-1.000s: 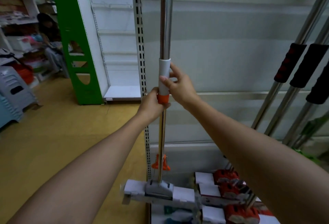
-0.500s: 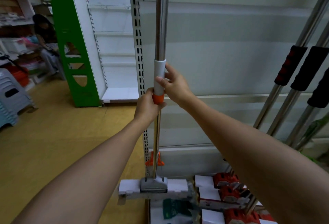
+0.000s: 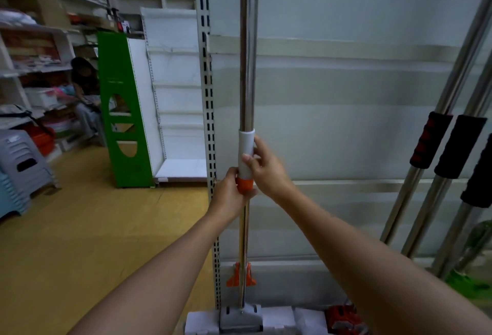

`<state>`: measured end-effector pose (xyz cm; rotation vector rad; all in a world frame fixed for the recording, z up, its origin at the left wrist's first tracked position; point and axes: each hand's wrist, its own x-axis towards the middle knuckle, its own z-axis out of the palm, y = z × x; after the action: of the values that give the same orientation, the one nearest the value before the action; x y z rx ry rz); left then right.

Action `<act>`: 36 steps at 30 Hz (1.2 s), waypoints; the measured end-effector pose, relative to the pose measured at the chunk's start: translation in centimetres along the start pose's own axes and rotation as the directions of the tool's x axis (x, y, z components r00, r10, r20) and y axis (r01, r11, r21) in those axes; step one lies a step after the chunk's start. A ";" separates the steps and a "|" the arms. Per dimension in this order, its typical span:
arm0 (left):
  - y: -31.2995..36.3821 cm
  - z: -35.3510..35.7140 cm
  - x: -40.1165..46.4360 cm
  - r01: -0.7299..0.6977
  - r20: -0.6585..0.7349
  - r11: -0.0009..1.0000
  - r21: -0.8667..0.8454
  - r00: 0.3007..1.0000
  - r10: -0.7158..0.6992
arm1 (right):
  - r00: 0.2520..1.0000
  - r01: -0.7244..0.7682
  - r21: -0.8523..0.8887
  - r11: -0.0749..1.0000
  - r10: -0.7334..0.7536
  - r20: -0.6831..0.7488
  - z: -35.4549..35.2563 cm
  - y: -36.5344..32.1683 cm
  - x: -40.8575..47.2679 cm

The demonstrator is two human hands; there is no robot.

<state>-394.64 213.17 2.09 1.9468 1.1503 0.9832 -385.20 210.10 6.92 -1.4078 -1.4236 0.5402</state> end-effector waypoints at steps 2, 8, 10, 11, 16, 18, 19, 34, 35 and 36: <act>-0.1 -0.3 -0.2 0.013 0.018 1.000 -0.028 1.000 -0.013 | 1.000 0.014 -0.005 1.000 -0.014 -0.004 0.2 0.1 -0.2; -0.8 -0.5 -0.1 0.045 -0.019 0.997 -0.066 0.999 -0.047 | 0.999 0.028 -0.003 1.000 -0.028 -0.023 1.0 0.2 -0.4; -1.0 -0.4 -0.1 0.048 -0.021 0.996 -0.075 0.999 -0.050 | 1.000 0.018 0.022 1.000 -0.017 -0.023 1.3 0.5 -0.7; -1.1 -0.3 -0.1 0.049 -0.023 0.996 -0.068 0.998 -0.051 | 1.000 0.011 0.031 0.999 -0.010 -0.021 1.4 0.6 -0.9; -1.0 0.2 -0.2 0.069 -0.023 0.995 -0.067 0.997 -0.071 | 1.000 -0.011 0.006 1.000 0.012 -0.018 1.1 0.9 -0.9; -0.8 0.3 0.0 0.051 -0.037 0.998 -0.040 0.998 -0.052 | 1.000 -0.009 0.011 1.000 0.009 -0.019 1.0 0.9 -1.0; -0.7 0.3 0.0 0.045 -0.049 0.998 -0.033 0.998 -0.047 | 1.000 -0.007 0.015 1.000 0.007 -0.014 1.0 0.8 -1.0; -0.4 0.1 -0.4 0.057 0.005 0.997 -0.047 0.998 -0.057 | 0.999 -0.023 -0.032 0.999 0.024 0.028 1.2 1.5 -1.1; -0.5 0.2 -0.5 0.051 0.017 0.997 -0.054 0.999 -0.050 | 0.999 -0.020 -0.031 0.999 0.021 0.031 1.3 1.7 -1.4; -0.6 0.2 -0.8 0.051 0.037 0.998 -0.043 0.998 -0.049 | 0.999 -0.019 -0.023 1.000 0.020 0.032 1.3 2.0 -1.8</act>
<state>-394.96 212.66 1.24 1.8841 1.1423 0.9362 -385.78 209.30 4.07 -1.4379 -1.4474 0.5633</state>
